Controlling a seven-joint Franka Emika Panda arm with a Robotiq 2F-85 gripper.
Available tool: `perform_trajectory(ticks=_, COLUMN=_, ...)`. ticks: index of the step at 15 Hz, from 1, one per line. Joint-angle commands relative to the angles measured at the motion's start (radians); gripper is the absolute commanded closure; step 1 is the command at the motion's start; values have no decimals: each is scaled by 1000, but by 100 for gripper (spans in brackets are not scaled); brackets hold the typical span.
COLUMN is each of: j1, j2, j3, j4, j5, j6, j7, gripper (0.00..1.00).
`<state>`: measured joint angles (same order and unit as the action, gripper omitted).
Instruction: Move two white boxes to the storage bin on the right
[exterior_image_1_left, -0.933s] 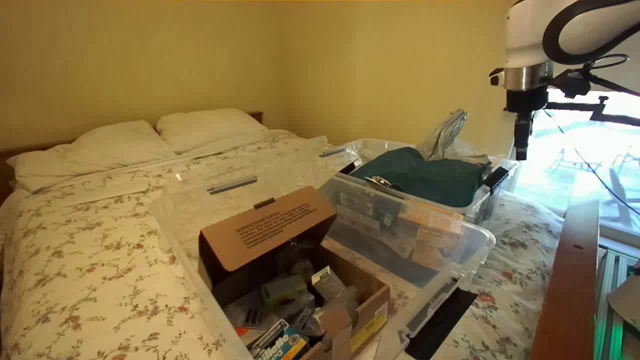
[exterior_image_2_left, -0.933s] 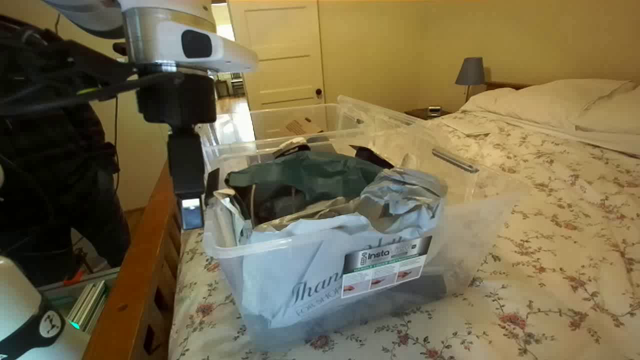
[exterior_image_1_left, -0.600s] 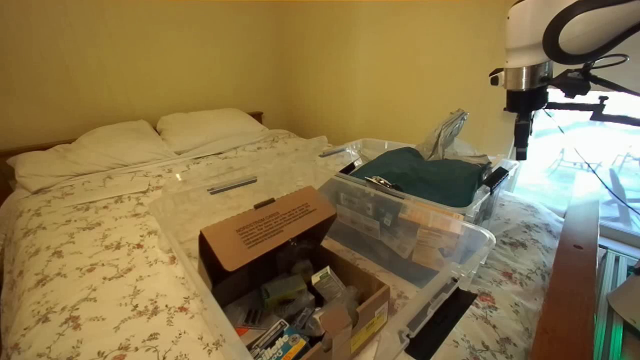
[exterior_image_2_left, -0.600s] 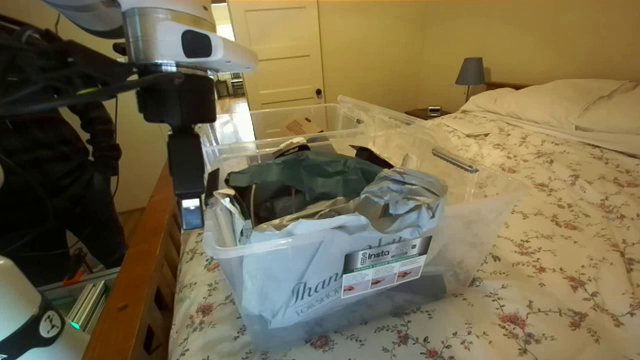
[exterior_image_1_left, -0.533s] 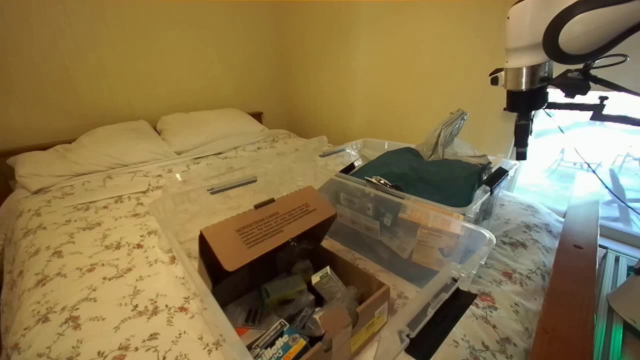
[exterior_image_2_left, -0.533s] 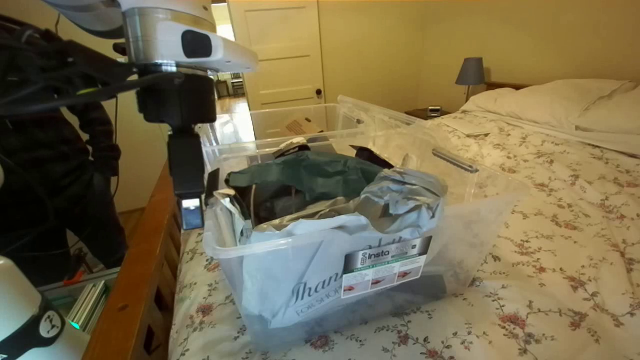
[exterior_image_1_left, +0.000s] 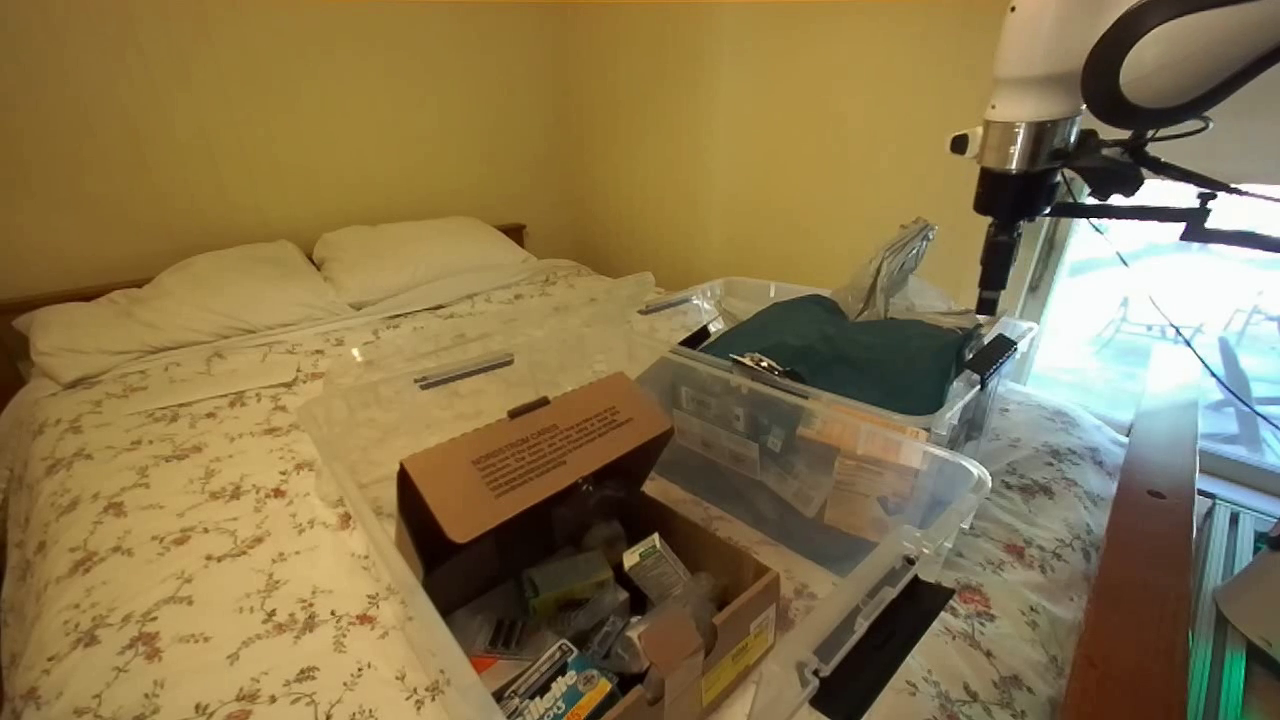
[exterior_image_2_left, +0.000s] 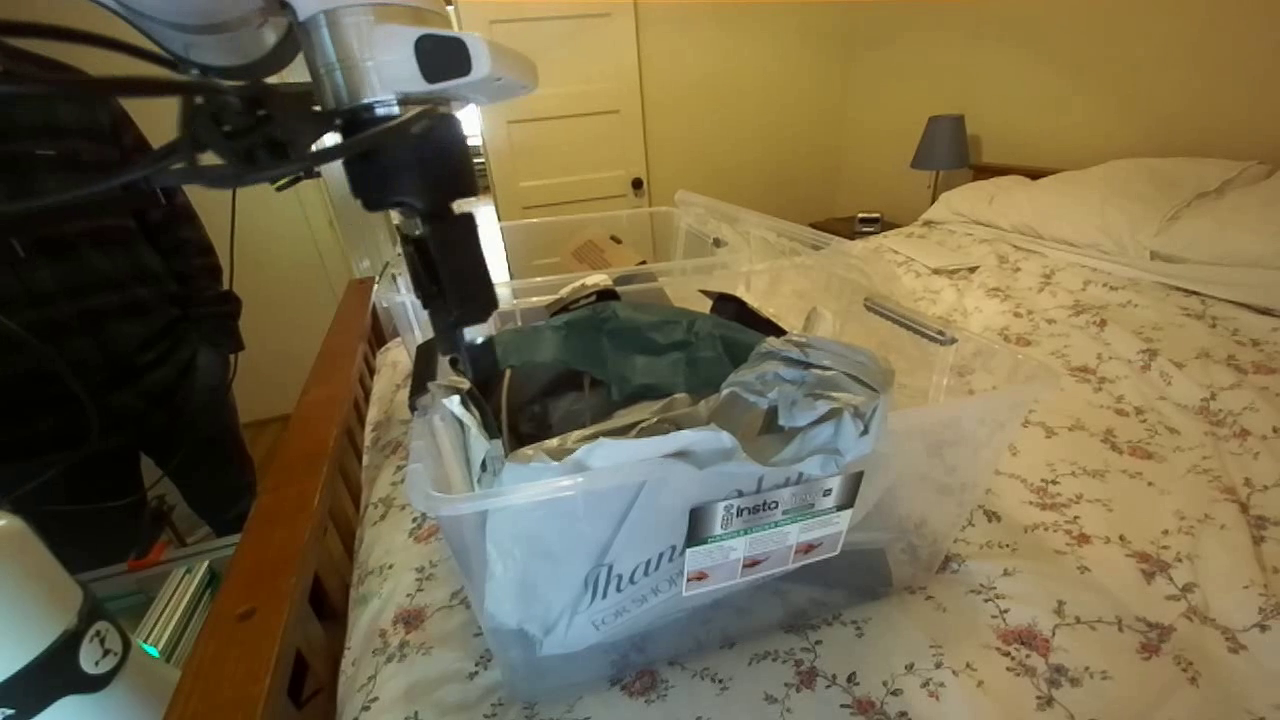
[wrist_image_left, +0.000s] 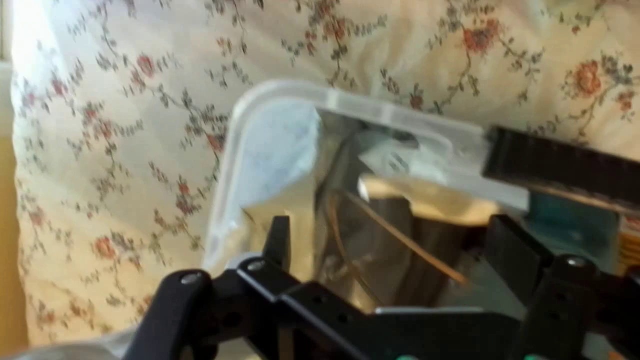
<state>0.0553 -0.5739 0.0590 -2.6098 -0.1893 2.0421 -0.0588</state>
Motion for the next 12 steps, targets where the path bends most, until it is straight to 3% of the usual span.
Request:
perform_trajectory(ticks=1, j1=117, j2=77, j3=95, j4=79, j5=64, j6=125, j7=23, gripper=0)
perform_trajectory(ticks=6, j1=271, j2=221, j3=231, j4=203, j5=102, j6=274, j7=-6, gripper=0)
perform_trajectory(ticks=12, j1=369, j2=491, j3=319, j4=323, j5=100, j6=463, j7=-123, gripper=0)
